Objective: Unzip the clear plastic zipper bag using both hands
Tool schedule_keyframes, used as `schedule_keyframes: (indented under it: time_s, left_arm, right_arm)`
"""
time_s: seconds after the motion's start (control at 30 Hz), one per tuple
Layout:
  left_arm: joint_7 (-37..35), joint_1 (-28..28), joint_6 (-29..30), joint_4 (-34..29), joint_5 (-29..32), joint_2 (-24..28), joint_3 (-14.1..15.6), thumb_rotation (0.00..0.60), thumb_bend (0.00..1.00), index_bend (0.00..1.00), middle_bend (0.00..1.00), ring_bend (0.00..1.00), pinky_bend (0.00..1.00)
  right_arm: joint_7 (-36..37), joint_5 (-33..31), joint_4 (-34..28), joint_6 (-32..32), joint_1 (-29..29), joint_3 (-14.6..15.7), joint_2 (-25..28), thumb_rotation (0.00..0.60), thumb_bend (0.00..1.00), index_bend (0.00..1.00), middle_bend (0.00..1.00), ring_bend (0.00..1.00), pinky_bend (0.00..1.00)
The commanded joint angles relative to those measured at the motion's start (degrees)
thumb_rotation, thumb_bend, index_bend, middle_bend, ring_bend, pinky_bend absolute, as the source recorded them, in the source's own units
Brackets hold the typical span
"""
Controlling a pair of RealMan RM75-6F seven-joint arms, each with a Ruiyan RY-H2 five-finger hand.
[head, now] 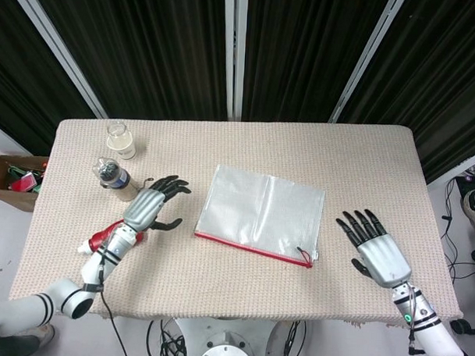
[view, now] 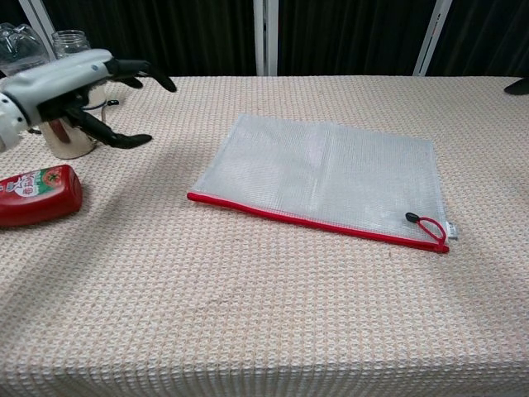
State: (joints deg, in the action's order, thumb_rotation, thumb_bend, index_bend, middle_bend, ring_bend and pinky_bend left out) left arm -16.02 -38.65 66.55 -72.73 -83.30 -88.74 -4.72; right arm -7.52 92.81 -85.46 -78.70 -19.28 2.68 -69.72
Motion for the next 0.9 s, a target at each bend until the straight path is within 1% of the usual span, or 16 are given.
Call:
schedule_keyframes:
  time_s: [0.03, 0.17, 0.3, 0.4, 0.47, 0.53, 0.6, 0.73, 0.9]
  left_arm:
    - [15.3, 7.8, 9.2, -11.5, 4.4, 10.4, -0.7, 0.600, 0.25, 0.24, 0.15, 0.08, 0.14]
    - [17.4, 13.5, 15.5, -15.9, 5.2, 16.4, -0.1, 0.600, 0.24, 0.24, 0.15, 0.08, 0.14]
    - [17.7, 18.2, 19.8, -17.0, 6.6, 20.1, 0.3, 0.600, 0.23, 0.24, 0.15, 0.08, 0.14]
    - [18.7, 21.6, 20.8, -16.3, 9.5, 22.2, 0.9, 0.600, 0.23, 0.24, 0.15, 0.08, 0.14]
    - [19.9, 23.5, 20.6, -15.9, 11.0, 22.9, 1.7, 0.600, 0.22, 0.24, 0.15, 0.08, 0.14]
    - [20.2, 24.9, 20.4, -16.4, 11.4, 23.4, 2.6, 0.600, 0.21, 0.24, 0.14, 0.08, 0.14]
    - [19.8, 26.5, 20.7, -17.4, 10.8, 23.5, 3.7, 0.600, 0.21, 0.24, 0.14, 0.08, 0.13]
    - [20.1, 29.3, 23.2, -19.3, 8.3, 23.0, 5.2, 0.600, 0.21, 0.24, 0.14, 0.08, 0.13]
    - [20.6, 32.4, 26.3, -22.5, 4.5, 22.9, 7.1, 0.600, 0.21, 0.24, 0.14, 0.08, 0.13]
  right_arm:
    - [5.1, -3.8, -1.8, -1.2, 1.3, -2.9, 3.2, 0.600, 0.19, 0.05, 0.11, 0.00, 0.00]
    - [9.0, -7.1, -1.3, -2.7, 3.1, -4.7, 5.3, 0.600, 0.20, 0.09, 0.13, 0.00, 0.00]
    - [12.1, -9.5, -1.1, -2.3, 4.4, -5.4, 6.9, 0.600, 0.20, 0.09, 0.13, 0.00, 0.00]
    - [15.2, -11.3, -1.1, 0.2, 4.8, -5.3, 8.6, 0.600, 0.20, 0.09, 0.10, 0.00, 0.00]
    - [16.4, -11.8, -1.2, 1.8, 5.1, -4.9, 9.6, 0.600, 0.20, 0.05, 0.06, 0.00, 0.00]
    - [17.2, -11.7, -1.7, 2.5, 5.5, -4.4, 10.2, 0.600, 0.20, 0.01, 0.02, 0.00, 0.00]
    - [17.9, -11.4, -2.1, 2.3, 6.2, -3.9, 10.3, 0.600, 0.20, 0.00, 0.00, 0.00, 0.00]
    - [18.0, -10.0, -2.2, -1.4, 8.6, -3.6, 9.2, 0.600, 0.20, 0.00, 0.00, 0.00, 0.00]
    - [16.3, -7.4, -1.2, -9.0, 12.4, -3.5, 7.3, 0.600, 0.20, 0.00, 0.00, 0.00, 0.00]
